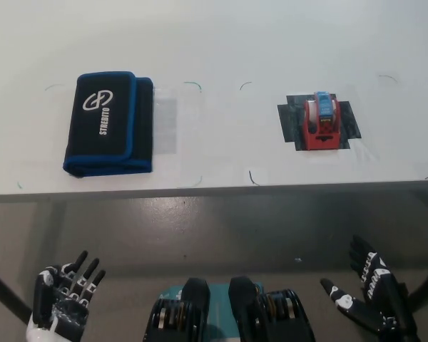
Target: Use the right hand to move the tape on the right hand side to the notebook on the left hand side
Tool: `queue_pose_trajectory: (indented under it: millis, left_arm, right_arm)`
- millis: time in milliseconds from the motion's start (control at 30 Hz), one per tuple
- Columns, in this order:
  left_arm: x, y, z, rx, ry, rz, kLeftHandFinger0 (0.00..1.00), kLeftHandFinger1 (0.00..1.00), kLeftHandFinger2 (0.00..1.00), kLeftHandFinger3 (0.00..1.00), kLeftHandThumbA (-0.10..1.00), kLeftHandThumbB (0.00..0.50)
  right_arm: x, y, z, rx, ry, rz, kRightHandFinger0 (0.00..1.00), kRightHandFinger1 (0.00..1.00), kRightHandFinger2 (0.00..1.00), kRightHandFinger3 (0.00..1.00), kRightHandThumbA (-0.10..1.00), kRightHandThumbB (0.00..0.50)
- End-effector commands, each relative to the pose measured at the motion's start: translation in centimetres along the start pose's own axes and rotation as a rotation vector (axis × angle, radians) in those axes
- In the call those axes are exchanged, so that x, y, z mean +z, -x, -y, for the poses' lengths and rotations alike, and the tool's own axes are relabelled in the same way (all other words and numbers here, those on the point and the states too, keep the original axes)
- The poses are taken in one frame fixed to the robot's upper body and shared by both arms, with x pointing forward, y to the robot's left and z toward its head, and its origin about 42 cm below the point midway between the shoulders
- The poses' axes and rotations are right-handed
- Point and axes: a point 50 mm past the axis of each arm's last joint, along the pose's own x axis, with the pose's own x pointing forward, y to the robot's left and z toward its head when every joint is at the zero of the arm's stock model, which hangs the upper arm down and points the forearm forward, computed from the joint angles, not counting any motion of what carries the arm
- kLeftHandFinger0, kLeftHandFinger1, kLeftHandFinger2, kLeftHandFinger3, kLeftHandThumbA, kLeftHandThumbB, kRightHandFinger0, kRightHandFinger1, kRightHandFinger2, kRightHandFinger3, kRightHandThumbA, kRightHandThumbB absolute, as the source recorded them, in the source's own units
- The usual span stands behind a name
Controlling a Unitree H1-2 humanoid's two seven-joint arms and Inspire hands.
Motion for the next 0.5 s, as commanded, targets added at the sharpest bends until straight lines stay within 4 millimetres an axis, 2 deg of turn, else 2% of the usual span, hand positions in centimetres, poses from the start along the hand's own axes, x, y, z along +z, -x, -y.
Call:
queue_pose_trajectory:
  millis: [0, 67, 100, 133, 200, 233, 300, 333, 400, 433, 467]
  left_arm:
    - [1.1, -0.2, 1.2, -0.037, 0.033, 0.010, 1.00, 0.85, 0.89, 1.00, 0.82, 0.302]
    - [1.1, -0.3, 1.3, -0.040, 0.030, 0.008, 1.00, 0.83, 0.88, 1.00, 0.83, 0.302]
    - [1.1, -0.5, 1.5, -0.043, 0.023, 0.007, 1.00, 0.83, 0.88, 1.00, 0.83, 0.308]
    - [1.1, -0.5, 1.4, -0.042, 0.009, 0.008, 1.00, 0.84, 0.89, 1.00, 0.84, 0.302]
    - [1.1, -0.4, 1.5, -0.038, -0.035, 0.018, 0.98, 0.85, 0.92, 1.00, 0.84, 0.321]
    - [0.9, -0.4, 1.7, -0.055, -0.157, 0.055, 0.99, 0.90, 0.97, 1.00, 0.87, 0.333]
    - [1.0, -0.3, 1.8, -0.061, -0.296, 0.099, 0.96, 0.90, 0.99, 1.00, 0.85, 0.362]
    - [0.8, -0.2, 1.8, -0.058, -0.340, 0.113, 0.93, 0.89, 0.97, 1.00, 0.81, 0.393]
    - [0.7, -0.2, 1.8, -0.052, -0.403, 0.135, 0.84, 0.87, 0.95, 1.00, 0.79, 0.402]
    - [0.7, -0.1, 1.8, -0.050, -0.416, 0.139, 0.84, 0.87, 0.94, 1.00, 0.78, 0.398]
    - [0.6, -0.1, 1.9, -0.054, -0.420, 0.145, 0.82, 0.86, 0.92, 1.00, 0.74, 0.386]
  right_arm:
    - [2.2, -0.6, 0.4, -0.004, 0.039, 0.147, 1.00, 1.00, 1.00, 1.00, 0.77, 0.108]
    - [2.5, -0.8, 0.6, -0.021, 0.063, 0.178, 1.00, 1.00, 1.00, 1.00, 0.79, 0.101]
    - [3.3, -1.2, 0.9, -0.041, 0.084, 0.207, 1.00, 1.00, 1.00, 1.00, 0.80, 0.119]
    - [3.8, -1.5, 1.0, -0.037, 0.084, 0.233, 1.00, 1.00, 1.00, 1.00, 0.77, 0.101]
    - [4.6, -1.8, 1.0, -0.038, 0.076, 0.271, 1.00, 1.00, 1.00, 1.00, 0.72, 0.080]
    - [6.3, -2.4, 1.3, -0.043, 0.092, 0.324, 1.00, 1.00, 1.00, 1.00, 0.67, 0.075]
    - [7.9, -2.9, 1.4, -0.044, 0.101, 0.363, 1.00, 1.00, 1.00, 1.00, 0.65, 0.096]
    - [8.7, -3.2, 1.5, -0.051, 0.106, 0.383, 1.00, 1.00, 1.00, 1.00, 0.64, 0.103]
    - [10.1, -3.8, 1.6, -0.064, 0.111, 0.422, 1.00, 1.00, 1.00, 1.00, 0.61, 0.098]
    - [10.6, -4.0, 1.6, -0.067, 0.109, 0.435, 1.00, 1.00, 1.00, 1.00, 0.60, 0.099]
    - [12.8, -5.0, 2.1, -0.090, 0.149, 0.482, 1.00, 1.00, 1.00, 1.00, 0.63, 0.114]
